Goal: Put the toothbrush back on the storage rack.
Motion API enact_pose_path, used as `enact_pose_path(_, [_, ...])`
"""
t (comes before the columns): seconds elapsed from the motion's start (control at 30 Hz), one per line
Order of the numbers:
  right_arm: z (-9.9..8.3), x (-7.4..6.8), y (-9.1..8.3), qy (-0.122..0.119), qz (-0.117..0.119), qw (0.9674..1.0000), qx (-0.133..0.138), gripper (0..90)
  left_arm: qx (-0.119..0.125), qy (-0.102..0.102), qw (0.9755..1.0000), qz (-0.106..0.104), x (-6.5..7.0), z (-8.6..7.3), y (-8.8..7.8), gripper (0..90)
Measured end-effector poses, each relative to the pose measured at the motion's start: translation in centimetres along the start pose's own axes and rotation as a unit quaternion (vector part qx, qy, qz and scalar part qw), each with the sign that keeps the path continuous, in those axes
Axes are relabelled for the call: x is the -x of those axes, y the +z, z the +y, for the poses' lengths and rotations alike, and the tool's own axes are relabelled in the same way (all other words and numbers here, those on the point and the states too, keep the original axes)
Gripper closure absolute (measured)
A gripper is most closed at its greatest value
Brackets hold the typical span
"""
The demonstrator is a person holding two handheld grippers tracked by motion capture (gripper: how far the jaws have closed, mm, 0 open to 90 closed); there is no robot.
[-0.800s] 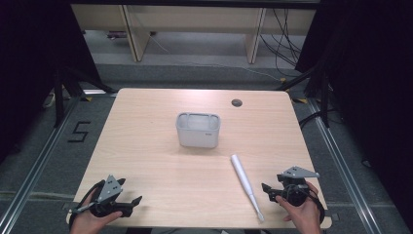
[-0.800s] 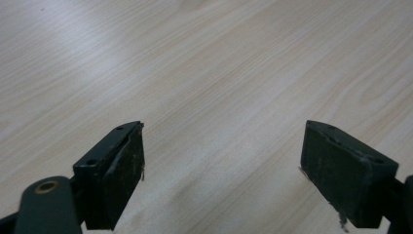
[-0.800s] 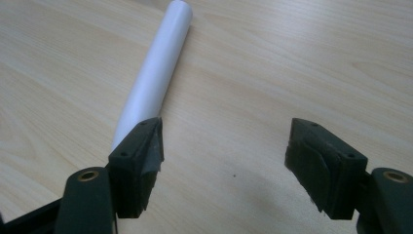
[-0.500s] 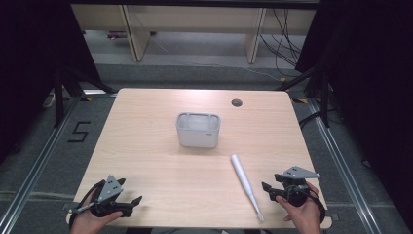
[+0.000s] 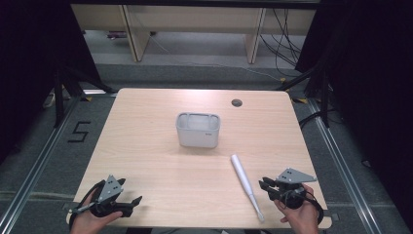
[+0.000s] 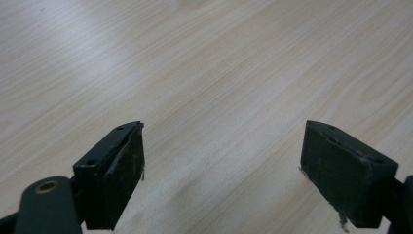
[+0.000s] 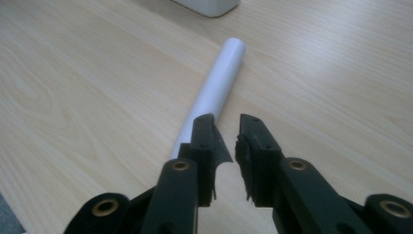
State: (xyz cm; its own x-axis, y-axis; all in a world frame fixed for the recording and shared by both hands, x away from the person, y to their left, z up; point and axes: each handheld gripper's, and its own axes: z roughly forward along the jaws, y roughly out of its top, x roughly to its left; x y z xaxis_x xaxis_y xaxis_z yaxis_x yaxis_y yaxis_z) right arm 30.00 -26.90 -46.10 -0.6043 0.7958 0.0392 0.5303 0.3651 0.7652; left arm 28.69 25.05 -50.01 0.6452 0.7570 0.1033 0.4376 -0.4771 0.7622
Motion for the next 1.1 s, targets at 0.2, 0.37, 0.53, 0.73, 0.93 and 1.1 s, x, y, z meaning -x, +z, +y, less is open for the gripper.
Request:
enact_pose_path(0.2, [0.2, -0.7, 0.4, -0.041, 0.023, 0.9989, 0.009, 88.7, 0.0, 0.0, 1.0, -0.002, 0.0, 0.0, 0.0, 16.0])
enact_pose_path(0.37, [0.2, -1.5, 0.9, -0.044, 0.035, 0.9984, -0.001, 90.0, 0.003, -0.006, 1.0, 0.001, 0.0, 0.0, 0.1, 16.0])
enact_pose_path(0.53, [0.2, -2.1, 1.7, -0.064, 0.045, 0.9968, -0.015, 90.0, 0.001, -0.003, 1.0, 0.001, 0.0, 0.0, 0.0, 16.0])
enact_pose_path(0.73, [-0.2, -2.8, 3.0, -0.084, 0.064, 0.993, -0.053, 90.0, 0.005, -0.008, 1.0, -0.001, 0.0, 0.0, 0.1, 16.0])
enact_pose_path(0.93, [-0.7, -3.0, 3.5, -0.088, 0.062, 0.9919, -0.068, 90.0, -0.001, -0.001, 1.0, -0.003, 0.0, 0.0, -0.1, 16.0])
enact_pose_path(1.1, [-0.9, -3.0, 3.8, -0.096, 0.064, 0.9901, -0.079, 90.0, -0.002, 0.001, 1.0, -0.002, 0.0, 0.0, -0.1, 16.0])
